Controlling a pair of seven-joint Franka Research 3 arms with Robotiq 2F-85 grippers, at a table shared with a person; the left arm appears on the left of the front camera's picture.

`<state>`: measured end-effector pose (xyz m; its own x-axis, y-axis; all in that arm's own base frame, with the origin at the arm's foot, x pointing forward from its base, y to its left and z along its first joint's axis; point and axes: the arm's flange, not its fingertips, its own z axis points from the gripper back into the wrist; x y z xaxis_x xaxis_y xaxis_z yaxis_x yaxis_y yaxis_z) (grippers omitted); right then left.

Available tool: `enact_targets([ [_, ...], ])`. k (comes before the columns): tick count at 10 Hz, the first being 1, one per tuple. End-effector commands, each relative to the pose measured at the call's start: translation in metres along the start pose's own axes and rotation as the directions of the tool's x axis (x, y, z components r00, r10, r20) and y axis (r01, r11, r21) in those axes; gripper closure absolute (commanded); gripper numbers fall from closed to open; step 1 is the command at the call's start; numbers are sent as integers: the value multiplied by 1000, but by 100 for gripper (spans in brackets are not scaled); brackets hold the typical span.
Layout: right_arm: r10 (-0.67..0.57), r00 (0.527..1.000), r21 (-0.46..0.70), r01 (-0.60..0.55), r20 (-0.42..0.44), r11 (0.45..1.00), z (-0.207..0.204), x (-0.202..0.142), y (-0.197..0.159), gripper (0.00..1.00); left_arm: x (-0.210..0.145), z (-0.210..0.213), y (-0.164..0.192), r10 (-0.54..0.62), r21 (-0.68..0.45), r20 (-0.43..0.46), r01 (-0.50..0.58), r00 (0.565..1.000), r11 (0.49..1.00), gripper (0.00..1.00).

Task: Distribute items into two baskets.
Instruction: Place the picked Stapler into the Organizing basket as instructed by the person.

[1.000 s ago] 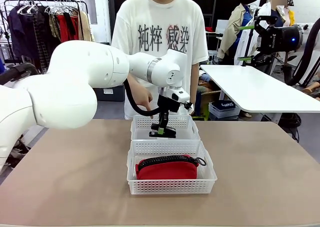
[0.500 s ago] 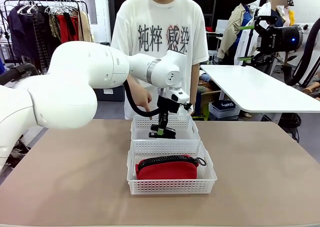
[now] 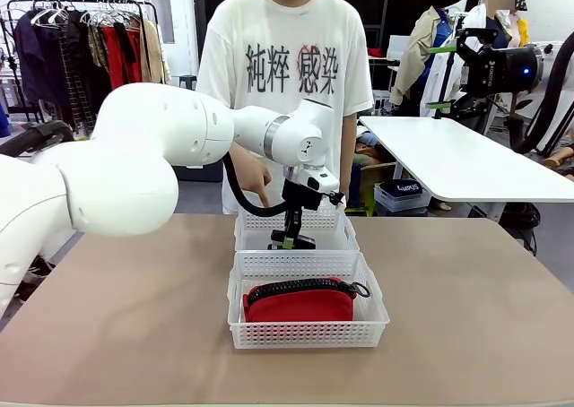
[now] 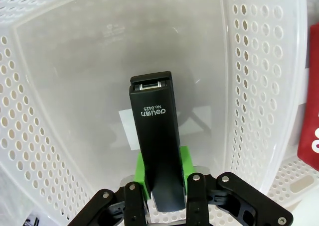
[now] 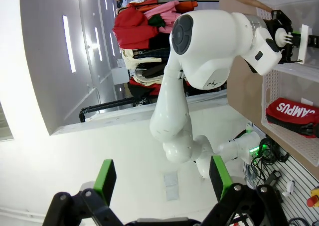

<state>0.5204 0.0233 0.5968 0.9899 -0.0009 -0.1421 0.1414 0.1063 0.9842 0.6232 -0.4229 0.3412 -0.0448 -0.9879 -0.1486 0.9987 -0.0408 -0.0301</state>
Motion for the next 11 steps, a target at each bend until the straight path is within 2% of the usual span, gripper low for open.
enact_targets([
  [1,2,1000,19,-2,3,1000,0,-1,4,0,1,6,5,3,1,18,-3,1000,1000,56],
  [4,2,1000,19,-2,3,1000,0,-1,4,0,-1,10,4,11,10,19,-11,1000,1000,0],
  [11,2,1000,19,-2,3,1000,0,-1,4,0,-11,29,-1,26,-3,32,-26,999,1000,0],
])
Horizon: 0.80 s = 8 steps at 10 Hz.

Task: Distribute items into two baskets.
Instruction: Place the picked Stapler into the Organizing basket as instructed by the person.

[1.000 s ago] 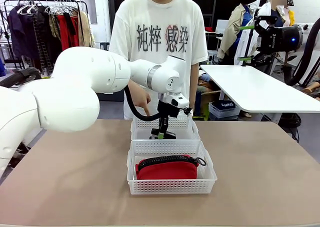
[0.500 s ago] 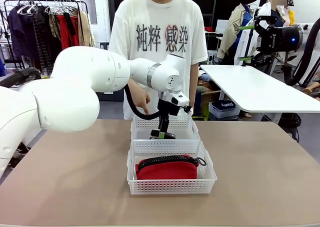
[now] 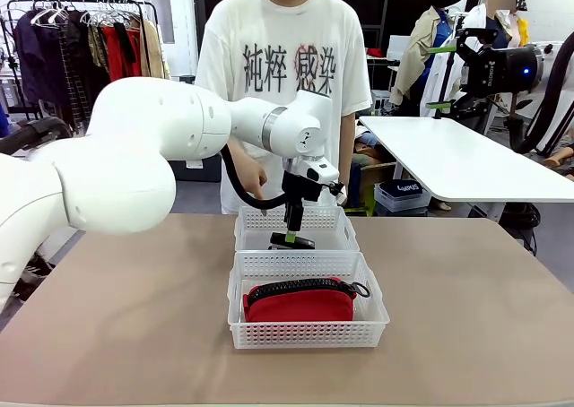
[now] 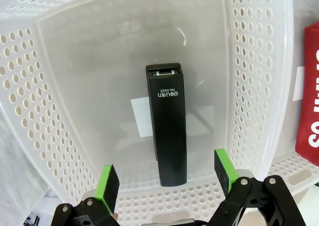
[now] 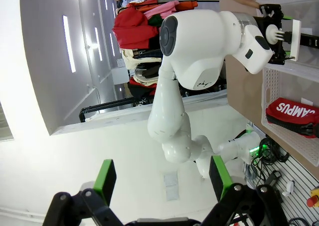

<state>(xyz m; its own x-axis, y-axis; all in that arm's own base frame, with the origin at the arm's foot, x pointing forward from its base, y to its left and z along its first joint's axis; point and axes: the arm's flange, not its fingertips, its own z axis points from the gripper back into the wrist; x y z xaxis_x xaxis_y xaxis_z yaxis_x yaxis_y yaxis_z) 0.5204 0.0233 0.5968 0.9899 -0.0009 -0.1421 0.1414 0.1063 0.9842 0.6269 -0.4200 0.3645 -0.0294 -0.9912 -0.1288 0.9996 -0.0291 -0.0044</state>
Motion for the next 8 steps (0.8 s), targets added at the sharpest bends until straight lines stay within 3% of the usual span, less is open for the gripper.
enact_targets([
  [1,2,1000,19,-2,3,1000,0,-1,4,0,-6,10,-5,12,-29,16,-12,1000,999,0],
  [8,2,1000,19,-2,3,1000,0,-1,4,0,-1,2,0,2,-3,1,-2,1000,1000,0],
])
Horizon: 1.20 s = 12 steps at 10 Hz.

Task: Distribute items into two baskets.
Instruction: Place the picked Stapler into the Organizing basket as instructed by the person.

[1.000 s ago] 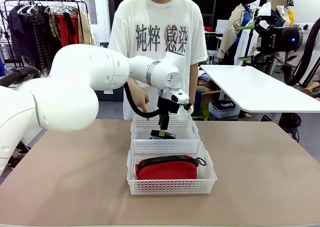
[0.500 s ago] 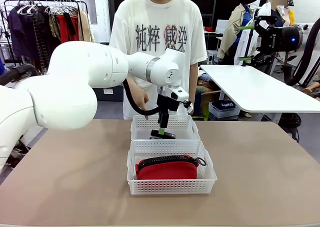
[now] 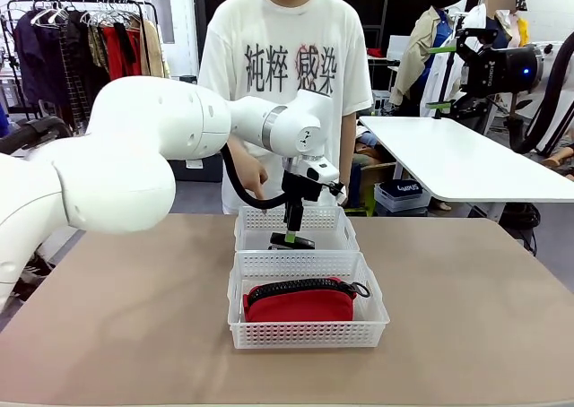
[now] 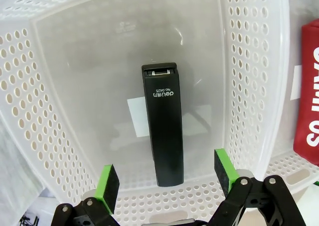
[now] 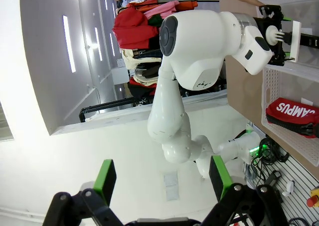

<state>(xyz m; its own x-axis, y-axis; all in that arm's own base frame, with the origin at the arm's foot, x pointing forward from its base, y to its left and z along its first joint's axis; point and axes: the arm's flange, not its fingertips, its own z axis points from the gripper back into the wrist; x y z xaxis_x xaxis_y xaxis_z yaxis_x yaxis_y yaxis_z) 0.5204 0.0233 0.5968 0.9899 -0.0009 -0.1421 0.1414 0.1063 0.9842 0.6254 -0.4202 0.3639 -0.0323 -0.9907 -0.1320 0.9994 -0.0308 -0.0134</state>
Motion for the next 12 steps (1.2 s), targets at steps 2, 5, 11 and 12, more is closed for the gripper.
enact_targets([
  [2,2,1000,19,-2,3,1000,0,-1,4,0,-11,12,-4,56,-22,65,-55,996,998,0],
  [5,2,1000,19,-2,3,1000,0,-1,4,0,-57,58,-22,189,-79,155,-179,970,981,0],
  [11,2,1000,19,-2,3,1000,0,-1,4,0,-127,119,-48,596,-315,239,-520,766,794,0],
  [12,2,1000,19,-2,3,1000,0,-1,4,0,-139,125,-54,620,-320,267,-538,738,779,0],
])
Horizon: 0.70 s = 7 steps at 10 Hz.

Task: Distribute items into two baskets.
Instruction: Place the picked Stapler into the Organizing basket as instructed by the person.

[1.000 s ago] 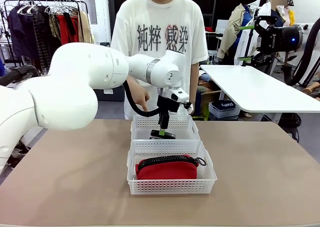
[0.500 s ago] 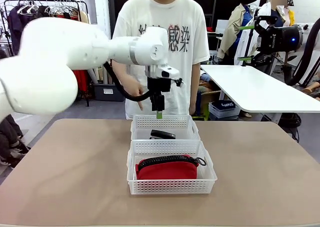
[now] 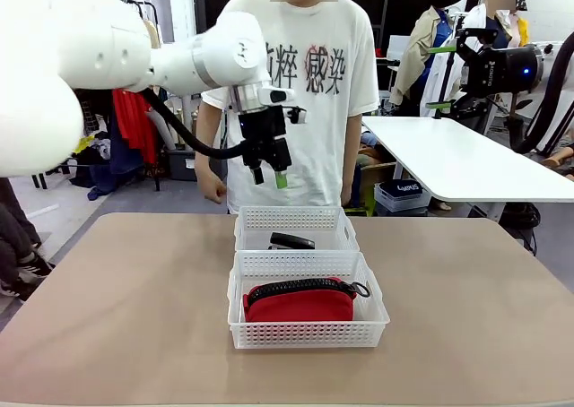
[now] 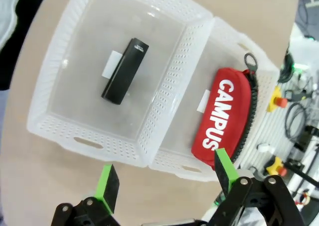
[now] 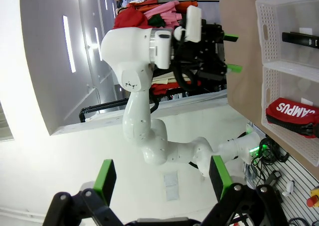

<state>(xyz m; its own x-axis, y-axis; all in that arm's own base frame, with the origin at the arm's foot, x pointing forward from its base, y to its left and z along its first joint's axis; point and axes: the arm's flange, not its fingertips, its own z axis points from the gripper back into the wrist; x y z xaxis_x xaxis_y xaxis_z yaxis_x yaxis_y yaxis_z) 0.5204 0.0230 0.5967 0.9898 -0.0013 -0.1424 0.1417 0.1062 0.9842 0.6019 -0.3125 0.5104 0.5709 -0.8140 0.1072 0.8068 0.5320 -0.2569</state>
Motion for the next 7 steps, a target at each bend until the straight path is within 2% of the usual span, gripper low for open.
enact_targets([
  [1,2,1000,19,-2,2,1000,0,-1,4,0,10,-14,-2,-33,6,-47,34,998,999,0],
  [7,2,1000,19,-2,2,1000,0,-1,4,0,10,-14,-2,-33,6,-47,34,998,999,0],
])
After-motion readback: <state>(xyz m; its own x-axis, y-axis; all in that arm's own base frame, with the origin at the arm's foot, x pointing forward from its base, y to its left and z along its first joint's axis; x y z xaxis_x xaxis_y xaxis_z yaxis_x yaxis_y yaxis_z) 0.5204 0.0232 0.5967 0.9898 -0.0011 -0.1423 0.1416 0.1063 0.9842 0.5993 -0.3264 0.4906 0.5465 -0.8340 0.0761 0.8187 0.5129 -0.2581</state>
